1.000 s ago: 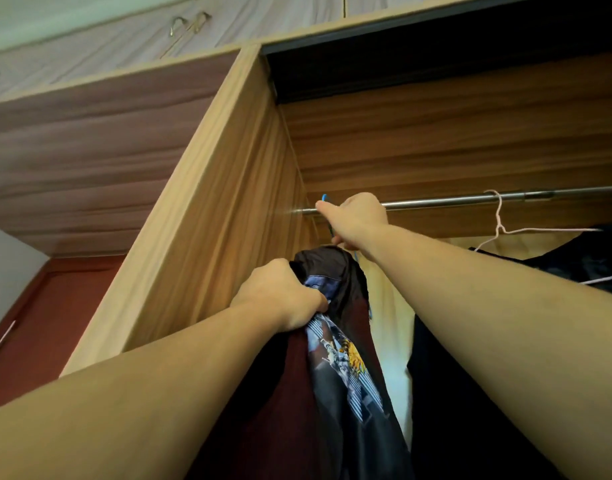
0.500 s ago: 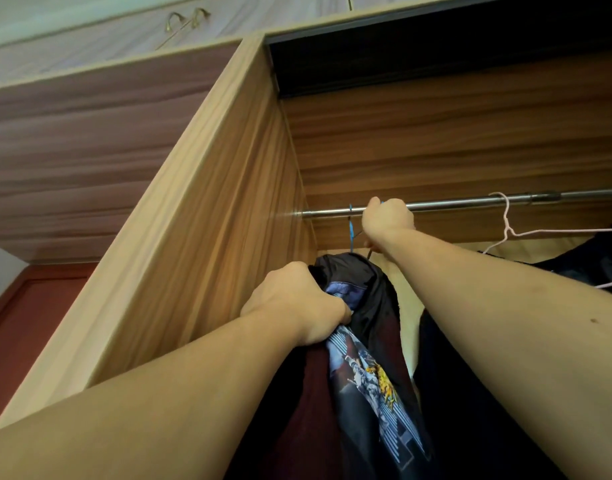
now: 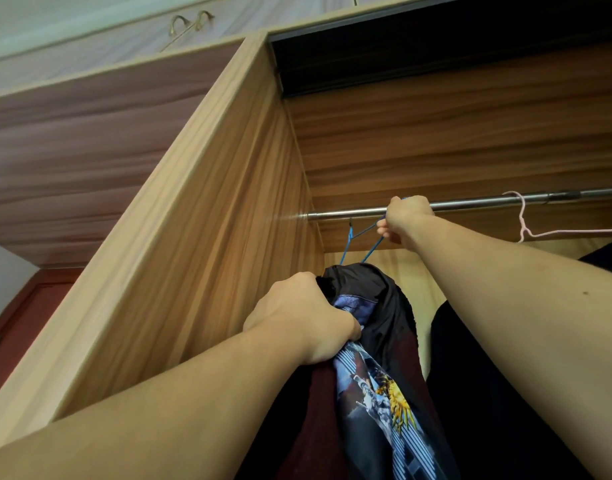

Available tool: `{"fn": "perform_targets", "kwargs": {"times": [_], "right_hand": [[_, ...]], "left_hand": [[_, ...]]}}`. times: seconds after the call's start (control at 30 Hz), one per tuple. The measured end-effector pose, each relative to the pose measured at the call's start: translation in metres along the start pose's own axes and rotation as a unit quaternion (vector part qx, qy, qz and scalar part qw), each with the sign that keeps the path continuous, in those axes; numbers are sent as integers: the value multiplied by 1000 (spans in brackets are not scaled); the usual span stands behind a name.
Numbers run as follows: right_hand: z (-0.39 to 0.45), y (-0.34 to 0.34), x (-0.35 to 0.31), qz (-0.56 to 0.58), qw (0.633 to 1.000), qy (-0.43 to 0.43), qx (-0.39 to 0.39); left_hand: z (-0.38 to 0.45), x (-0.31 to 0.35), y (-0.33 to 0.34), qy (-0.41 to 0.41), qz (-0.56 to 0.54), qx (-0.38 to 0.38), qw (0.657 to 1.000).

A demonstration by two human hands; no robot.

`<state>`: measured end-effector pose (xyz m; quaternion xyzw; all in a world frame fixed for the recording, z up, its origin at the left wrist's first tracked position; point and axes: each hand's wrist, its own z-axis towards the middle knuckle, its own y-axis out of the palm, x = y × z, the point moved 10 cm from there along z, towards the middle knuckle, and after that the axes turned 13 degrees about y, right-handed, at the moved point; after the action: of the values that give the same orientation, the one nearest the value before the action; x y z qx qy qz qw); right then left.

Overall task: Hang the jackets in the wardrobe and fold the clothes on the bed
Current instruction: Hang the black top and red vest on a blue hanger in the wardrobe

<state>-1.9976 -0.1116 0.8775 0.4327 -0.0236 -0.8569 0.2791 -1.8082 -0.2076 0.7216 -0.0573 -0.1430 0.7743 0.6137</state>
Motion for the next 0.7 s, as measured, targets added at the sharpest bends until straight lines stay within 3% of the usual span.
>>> {"fn": "perform_targets", "kwargs": {"times": [0.13, 0.37, 0.43, 0.53, 0.7], "right_hand": [[4, 4, 24, 34, 998, 44, -26], [-7, -87, 97, 109, 987, -13, 116], [-15, -100, 132, 93, 992, 48, 63], [-32, -94, 177, -21, 989, 139, -54], [-71, -116, 191, -14, 996, 41, -73]], "left_hand": [[0, -2, 1, 0, 1, 1, 1000], [-4, -3, 6, -5, 12, -9, 1000], [-5, -3, 9, -8, 13, -21, 1000], [-8, -4, 12, -13, 3, -33, 999], [-31, -5, 26, -32, 4, -34, 999]]}}
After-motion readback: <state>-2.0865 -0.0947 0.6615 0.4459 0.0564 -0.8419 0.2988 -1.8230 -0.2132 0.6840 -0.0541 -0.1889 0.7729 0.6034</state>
